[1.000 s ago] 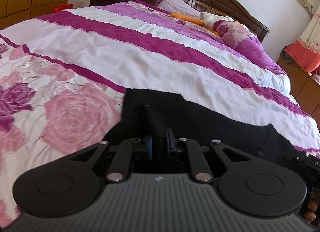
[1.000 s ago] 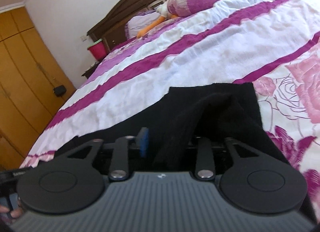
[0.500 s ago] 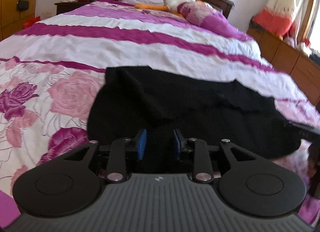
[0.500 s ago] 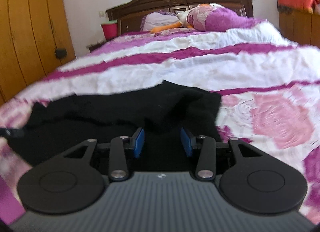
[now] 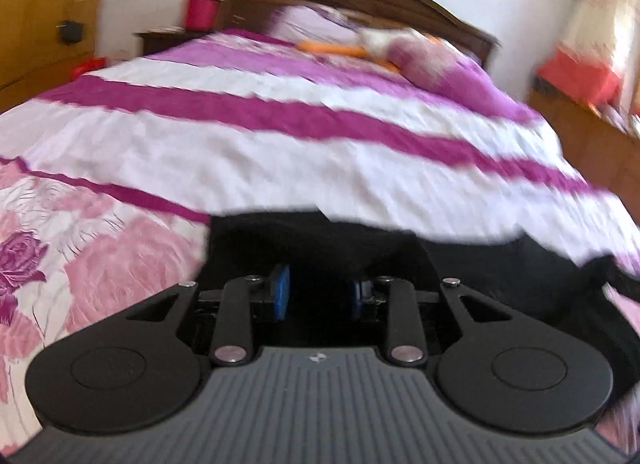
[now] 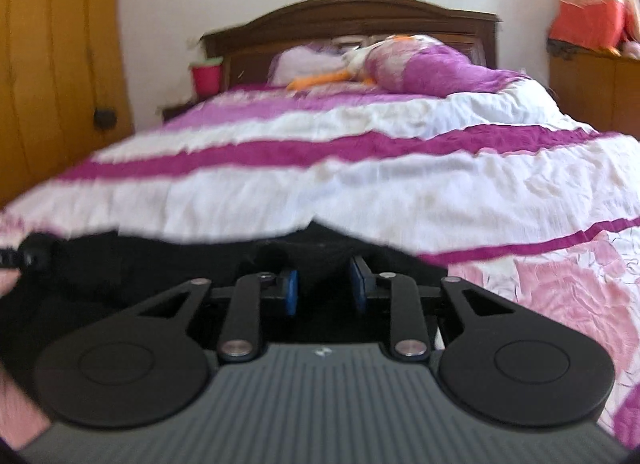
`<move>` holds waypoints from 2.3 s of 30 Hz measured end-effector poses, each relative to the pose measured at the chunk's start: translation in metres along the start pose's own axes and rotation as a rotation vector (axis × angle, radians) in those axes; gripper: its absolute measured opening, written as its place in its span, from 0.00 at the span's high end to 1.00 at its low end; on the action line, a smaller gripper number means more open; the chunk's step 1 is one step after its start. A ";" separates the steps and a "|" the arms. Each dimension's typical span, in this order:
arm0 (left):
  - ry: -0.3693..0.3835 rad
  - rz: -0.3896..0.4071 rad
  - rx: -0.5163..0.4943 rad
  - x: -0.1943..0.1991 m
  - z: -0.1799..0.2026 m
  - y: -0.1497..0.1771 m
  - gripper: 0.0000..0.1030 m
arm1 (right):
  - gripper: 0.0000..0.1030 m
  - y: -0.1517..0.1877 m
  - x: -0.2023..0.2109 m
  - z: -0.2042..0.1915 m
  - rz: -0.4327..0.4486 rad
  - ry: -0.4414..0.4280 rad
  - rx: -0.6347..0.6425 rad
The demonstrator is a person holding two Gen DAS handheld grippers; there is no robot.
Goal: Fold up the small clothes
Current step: 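Carry the hem over the cardigan body with both grippers toward the collar, then lower the hem onto the cardigan and open both grippers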
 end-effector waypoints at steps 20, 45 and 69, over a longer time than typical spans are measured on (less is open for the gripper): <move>0.055 -0.070 0.055 0.006 -0.022 -0.011 0.58 | 0.56 -0.006 -0.021 0.045 -0.034 -0.051 -0.341; 0.059 -0.108 -0.308 -0.004 0.011 0.020 0.58 | 0.64 0.018 -0.008 -0.004 -0.118 -0.074 0.117; 0.044 -0.078 -0.016 -0.017 -0.028 -0.063 0.56 | 0.44 -0.032 0.001 0.034 -0.058 -0.043 -0.193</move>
Point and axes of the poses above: each gripper's, at about its wrist camera, not at the fingertips, and x roughly against the way its jaws point, z to its right, y to its underside, the point moved 6 cm from there along -x, roughly the way its jaws point
